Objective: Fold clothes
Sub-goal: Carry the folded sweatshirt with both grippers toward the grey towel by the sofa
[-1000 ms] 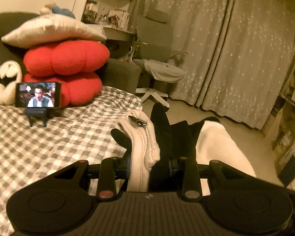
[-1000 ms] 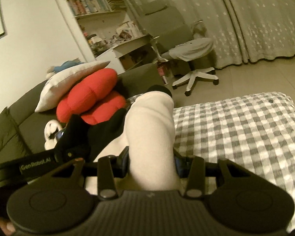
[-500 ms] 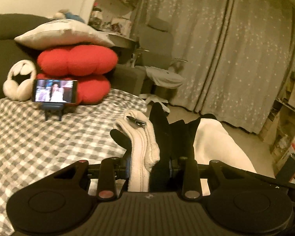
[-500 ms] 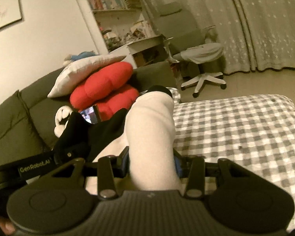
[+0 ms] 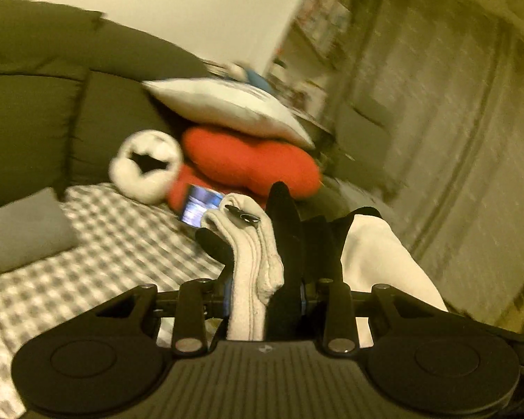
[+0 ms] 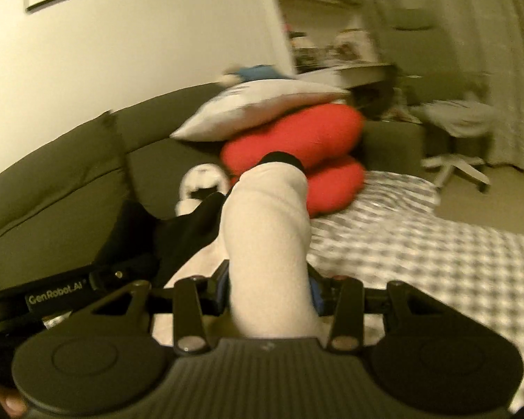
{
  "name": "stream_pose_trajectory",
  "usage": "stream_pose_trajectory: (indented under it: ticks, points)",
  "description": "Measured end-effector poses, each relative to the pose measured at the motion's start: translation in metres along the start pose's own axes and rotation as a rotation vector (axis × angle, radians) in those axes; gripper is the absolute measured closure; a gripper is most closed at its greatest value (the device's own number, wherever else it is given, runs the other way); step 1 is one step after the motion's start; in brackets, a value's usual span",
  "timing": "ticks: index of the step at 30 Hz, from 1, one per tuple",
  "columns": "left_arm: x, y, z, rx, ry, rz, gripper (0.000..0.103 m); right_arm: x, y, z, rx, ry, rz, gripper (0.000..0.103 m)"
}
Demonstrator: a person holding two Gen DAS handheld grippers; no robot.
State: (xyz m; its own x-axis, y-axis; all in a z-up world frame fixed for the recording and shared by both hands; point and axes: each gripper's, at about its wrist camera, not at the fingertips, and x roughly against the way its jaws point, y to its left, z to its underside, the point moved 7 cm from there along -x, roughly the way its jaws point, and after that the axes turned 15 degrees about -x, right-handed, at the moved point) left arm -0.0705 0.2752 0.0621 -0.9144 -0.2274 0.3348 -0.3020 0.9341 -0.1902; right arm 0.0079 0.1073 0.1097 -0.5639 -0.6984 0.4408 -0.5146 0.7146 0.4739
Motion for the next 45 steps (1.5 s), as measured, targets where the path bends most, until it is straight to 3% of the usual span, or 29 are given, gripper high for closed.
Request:
stream_pose_trajectory:
  ticks: [11,19,26,34,45]
  points:
    - [-0.018,0.144,0.005,0.208,0.005,-0.276,0.072,-0.158,0.106,0.014,0.138,0.267,-0.196,0.063]
    - [-0.019,0.254,0.013,0.334,-0.033,-0.467,0.072,-0.246,0.192,0.063,0.228,0.398,-0.370,0.063]
    - [-0.013,0.325,0.033,0.367,-0.066,-0.608,0.072,-0.311,0.258,0.104,0.284,0.492,-0.500,0.063]
    - [-0.020,0.358,0.058,0.379,-0.089,-0.669,0.072,-0.359,0.282,0.124,0.328,0.532,-0.554,0.063]
    - [-0.046,0.372,0.083,0.350,-0.072,-0.688,0.071,-0.392,0.258,0.135,0.240,0.566,-0.561,0.054]
